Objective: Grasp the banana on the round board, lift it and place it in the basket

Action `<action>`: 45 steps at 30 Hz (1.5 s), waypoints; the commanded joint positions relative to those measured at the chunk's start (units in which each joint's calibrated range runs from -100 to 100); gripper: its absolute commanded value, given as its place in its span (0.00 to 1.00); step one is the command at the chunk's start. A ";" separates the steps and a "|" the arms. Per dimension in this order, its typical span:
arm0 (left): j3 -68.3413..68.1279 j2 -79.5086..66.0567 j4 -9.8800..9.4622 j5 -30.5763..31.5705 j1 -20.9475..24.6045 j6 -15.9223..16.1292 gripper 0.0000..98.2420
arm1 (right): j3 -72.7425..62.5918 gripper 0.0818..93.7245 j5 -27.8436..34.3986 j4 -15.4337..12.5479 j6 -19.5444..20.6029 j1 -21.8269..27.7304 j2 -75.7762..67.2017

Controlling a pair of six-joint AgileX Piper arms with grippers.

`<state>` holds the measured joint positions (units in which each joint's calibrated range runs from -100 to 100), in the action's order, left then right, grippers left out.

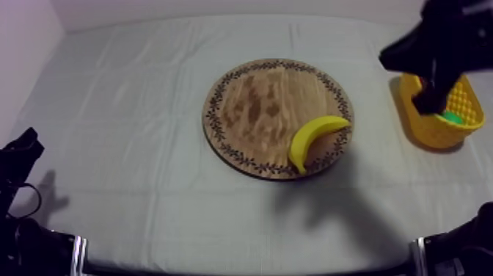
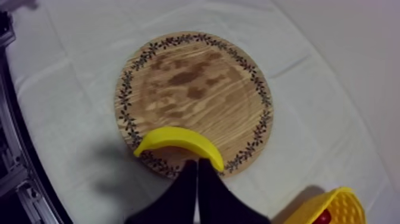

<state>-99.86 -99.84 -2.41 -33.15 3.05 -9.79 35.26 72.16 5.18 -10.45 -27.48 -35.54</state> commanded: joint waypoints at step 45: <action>-0.03 0.02 -0.01 0.01 0.02 -0.01 0.00 | -27.02 0.45 25.00 1.10 -49.46 4.14 23.99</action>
<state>-99.86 -99.84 -2.41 -33.15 3.05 -9.79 8.24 96.99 5.76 -60.38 -23.24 -11.51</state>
